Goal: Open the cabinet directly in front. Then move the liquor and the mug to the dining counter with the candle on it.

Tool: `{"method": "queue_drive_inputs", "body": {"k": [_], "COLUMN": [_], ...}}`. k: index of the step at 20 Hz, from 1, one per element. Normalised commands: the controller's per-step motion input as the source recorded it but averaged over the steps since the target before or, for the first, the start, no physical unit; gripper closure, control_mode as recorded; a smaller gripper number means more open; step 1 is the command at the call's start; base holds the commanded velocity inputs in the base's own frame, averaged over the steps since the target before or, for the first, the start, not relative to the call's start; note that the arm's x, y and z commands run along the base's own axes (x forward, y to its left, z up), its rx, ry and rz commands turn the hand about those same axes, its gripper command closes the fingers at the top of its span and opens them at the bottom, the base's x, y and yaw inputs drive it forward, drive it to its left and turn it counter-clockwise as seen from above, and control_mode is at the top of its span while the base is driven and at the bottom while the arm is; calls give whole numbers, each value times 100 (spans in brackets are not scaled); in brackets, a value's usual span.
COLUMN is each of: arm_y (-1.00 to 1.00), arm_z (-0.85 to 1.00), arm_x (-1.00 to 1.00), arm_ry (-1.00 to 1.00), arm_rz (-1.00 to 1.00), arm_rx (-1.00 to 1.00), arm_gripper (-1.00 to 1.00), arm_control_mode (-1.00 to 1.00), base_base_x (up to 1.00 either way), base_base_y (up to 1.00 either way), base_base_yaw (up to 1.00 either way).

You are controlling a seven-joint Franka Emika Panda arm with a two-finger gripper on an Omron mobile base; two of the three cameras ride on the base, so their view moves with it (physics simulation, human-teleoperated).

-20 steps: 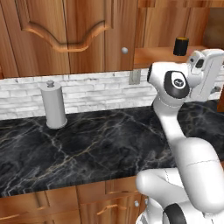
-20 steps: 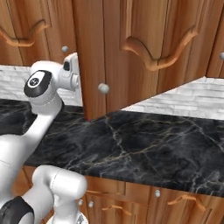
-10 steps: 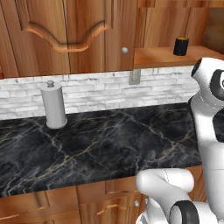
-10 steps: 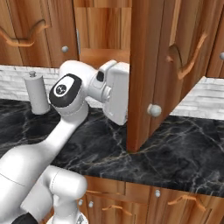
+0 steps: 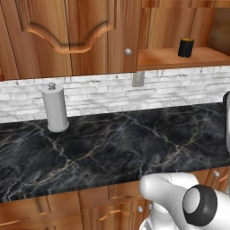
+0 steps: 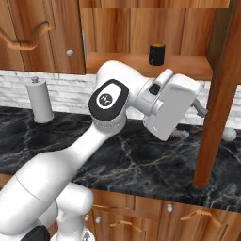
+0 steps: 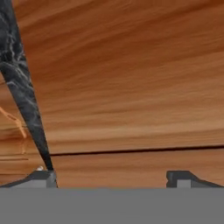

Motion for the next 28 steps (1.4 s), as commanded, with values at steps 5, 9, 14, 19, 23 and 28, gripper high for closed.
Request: {"method": "queue_drive_inputs", "body": {"k": [5, 9, 14, 19, 23, 28], "arm_y": [-27, 37, 84, 100, 100, 100], "arm_z": [-9, -9, -20, -14, 0, 0], "arm_x": [-14, -30, -41, -37, -11, 0], "arm_ry": [-5, -33, -44, -44, -32, -26], "arm_rz": [2, 9, 15, 17, 21, 31], "arm_rx": [13, 1, 3, 0, 0, 0], "arm_gripper": [-100, -100, -100, -100, -100, -100], "arm_control_mode": [-100, -100, -100, -100, -100, -100], "base_base_x": [0, 0, 0, 0, 0, 0], "base_base_y": [0, 0, 0, 0, 0, 0], "base_base_yaw": [0, 0, 0, 0, 0, 0]}}
